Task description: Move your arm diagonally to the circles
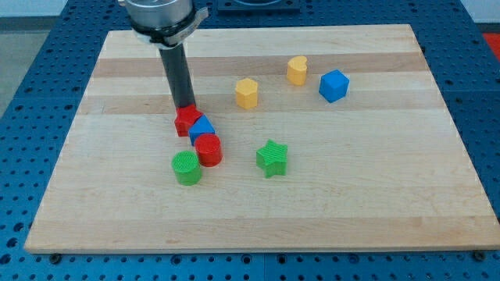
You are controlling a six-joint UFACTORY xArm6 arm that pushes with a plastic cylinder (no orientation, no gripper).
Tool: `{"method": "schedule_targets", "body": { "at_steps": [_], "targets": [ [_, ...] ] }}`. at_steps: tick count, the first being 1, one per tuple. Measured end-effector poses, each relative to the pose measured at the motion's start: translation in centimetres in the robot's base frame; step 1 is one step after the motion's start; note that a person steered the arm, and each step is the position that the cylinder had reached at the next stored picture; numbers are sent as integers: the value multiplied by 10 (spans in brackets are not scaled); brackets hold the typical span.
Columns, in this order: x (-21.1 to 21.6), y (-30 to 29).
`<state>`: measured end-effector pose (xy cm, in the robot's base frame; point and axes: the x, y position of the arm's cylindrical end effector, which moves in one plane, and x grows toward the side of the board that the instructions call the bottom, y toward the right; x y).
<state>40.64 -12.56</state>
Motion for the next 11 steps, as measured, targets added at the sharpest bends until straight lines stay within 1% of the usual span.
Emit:
{"method": "schedule_targets", "body": {
  "at_steps": [2,3,4,7,8,10,11],
  "targets": [
    [16,-17],
    [22,-43],
    [46,-58],
    [164,-58],
    [165,-46],
    [164,-40],
    [159,24]
  ]
}}
